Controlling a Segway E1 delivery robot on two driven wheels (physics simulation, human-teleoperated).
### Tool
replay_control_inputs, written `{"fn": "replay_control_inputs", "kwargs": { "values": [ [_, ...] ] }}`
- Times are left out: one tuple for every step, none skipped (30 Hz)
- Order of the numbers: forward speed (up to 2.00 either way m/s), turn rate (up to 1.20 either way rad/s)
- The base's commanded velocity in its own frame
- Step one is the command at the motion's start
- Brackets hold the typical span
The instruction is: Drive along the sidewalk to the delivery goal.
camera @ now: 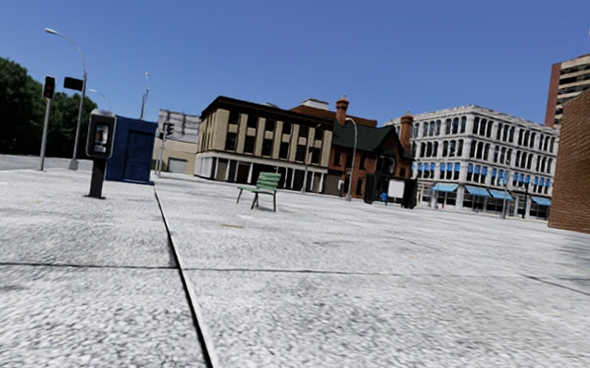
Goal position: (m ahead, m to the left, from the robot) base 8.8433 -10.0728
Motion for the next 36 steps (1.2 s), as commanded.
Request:
{"fn": "replay_control_inputs", "kwargs": {
  "values": [
    [1.41, -0.45],
    [1.41, -0.45],
    [1.41, -0.45],
    [1.41, -0.45],
    [1.41, -0.45],
    [1.41, -0.45],
    [1.41, -0.45],
    [1.41, -0.45],
    [1.41, -0.45],
    [1.41, -0.45],
    [1.41, -0.45],
    [1.41, -0.45],
    [1.41, -0.45],
    [1.41, -0.45],
    [1.41, -0.45],
    [1.41, -0.45],
    [1.40, -0.45],
    [1.40, -0.45],
    [1.40, -0.45],
    [1.40, -0.45],
    [1.40, -0.45],
    [1.40, -0.45],
    [1.40, -0.45],
    [1.40, -0.45],
    [1.40, -0.45],
    [1.40, -0.45],
    [1.40, -0.45],
    [1.40, -0.45],
    [1.40, -0.45],
    [1.40, -0.45],
    [1.40, -0.45],
    [1.40, -0.45],
    [1.40, -0.45],
    [1.40, -0.45],
    [1.40, -0.45],
    [1.40, -0.45]
  ]
}}
